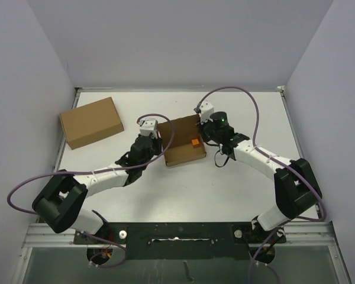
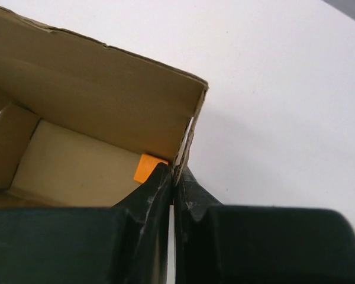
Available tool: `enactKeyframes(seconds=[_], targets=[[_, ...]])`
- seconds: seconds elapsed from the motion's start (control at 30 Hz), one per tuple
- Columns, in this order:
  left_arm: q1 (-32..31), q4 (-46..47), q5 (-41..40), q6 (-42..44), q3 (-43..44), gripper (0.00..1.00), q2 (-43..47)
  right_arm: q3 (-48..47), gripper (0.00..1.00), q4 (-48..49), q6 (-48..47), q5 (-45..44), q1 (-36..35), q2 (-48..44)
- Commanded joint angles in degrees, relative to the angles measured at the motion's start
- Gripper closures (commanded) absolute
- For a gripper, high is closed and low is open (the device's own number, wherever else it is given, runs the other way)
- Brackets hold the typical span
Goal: Fold the paper box
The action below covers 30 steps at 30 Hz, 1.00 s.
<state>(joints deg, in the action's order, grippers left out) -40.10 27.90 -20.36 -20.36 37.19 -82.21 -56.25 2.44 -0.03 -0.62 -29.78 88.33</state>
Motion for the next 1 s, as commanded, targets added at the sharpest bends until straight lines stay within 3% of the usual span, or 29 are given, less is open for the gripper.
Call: enactKeyframes(seconds=[0.0, 0.97], targets=[[-0.86, 2.52, 3.13, 0.76, 1.73, 1.0, 3.31, -3.84, 0.98, 3.1, -1.13, 1.69, -1.41, -1.55], [-0.74, 3.99, 6.71, -0.47, -4.29, 1.0, 4.15, 4.77, 0.94, 0.9, 6.8, -1.28, -2.38, -3.4]])
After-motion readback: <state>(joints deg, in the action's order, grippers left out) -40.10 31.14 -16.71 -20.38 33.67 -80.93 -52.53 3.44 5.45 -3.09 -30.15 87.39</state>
